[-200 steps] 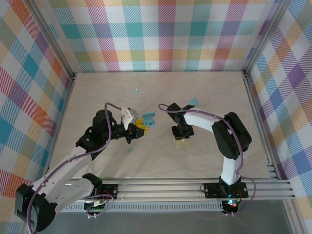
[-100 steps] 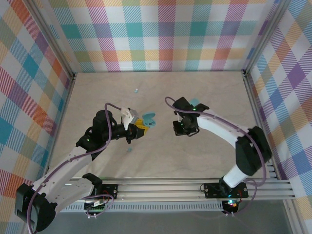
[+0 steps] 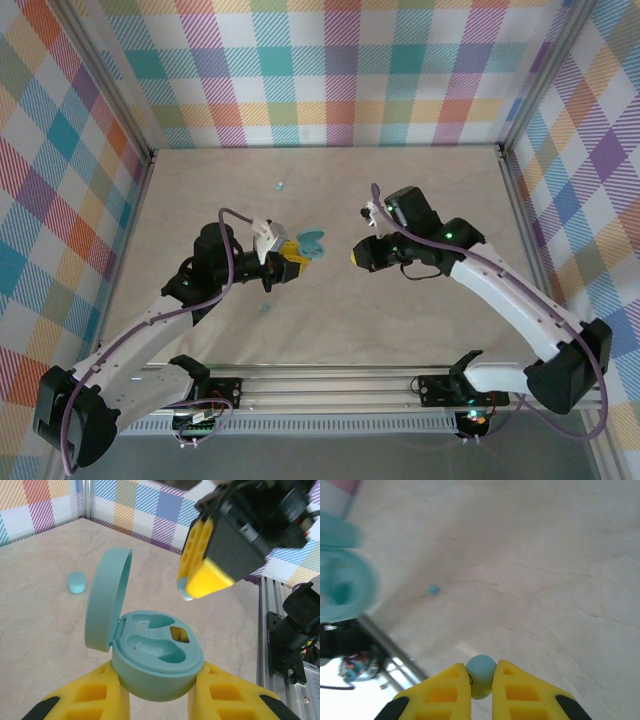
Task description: Insert the wireless bluetooth earbuds into the charging case
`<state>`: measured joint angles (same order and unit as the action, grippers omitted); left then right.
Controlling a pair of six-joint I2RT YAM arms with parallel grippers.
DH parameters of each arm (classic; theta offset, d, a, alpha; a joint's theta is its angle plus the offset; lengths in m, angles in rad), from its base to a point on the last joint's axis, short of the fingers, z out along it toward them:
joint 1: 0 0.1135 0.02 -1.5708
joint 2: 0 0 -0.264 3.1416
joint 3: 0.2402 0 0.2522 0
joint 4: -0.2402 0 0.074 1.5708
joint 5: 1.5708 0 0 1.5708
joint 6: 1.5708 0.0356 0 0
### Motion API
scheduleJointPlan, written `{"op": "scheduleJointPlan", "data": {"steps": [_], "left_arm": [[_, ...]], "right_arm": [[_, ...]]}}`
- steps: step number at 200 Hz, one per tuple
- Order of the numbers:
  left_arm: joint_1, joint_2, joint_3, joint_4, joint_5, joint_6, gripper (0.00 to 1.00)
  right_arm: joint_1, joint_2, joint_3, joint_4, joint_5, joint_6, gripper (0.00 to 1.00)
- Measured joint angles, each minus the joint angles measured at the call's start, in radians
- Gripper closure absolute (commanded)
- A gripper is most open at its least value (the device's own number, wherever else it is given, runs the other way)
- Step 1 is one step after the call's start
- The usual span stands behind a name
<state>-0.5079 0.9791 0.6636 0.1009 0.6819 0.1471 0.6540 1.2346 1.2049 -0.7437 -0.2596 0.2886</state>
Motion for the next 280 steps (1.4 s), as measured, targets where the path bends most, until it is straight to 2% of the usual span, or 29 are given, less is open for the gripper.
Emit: {"op": "scheduleJointPlan", "data": {"steps": [50,120,280], "left_arm": [[0.000,0.002,0.001,0.032,0.067,0.000,0.87],[0.000,0.014,0.010,0.041,0.163,0.000,0.87],[0.000,0.013,0.022,0.060,0.228,-0.004,0.88]], "right_arm": [[0.003,-0.083,0.031,0.086,-0.188,-0.032,0.89],[0.022,-0.057,0.040,0.134,-0.303,-0.096,0.89],[0.029,0.023,0.041,0.160,-0.378,-0.198,0.90]]}}
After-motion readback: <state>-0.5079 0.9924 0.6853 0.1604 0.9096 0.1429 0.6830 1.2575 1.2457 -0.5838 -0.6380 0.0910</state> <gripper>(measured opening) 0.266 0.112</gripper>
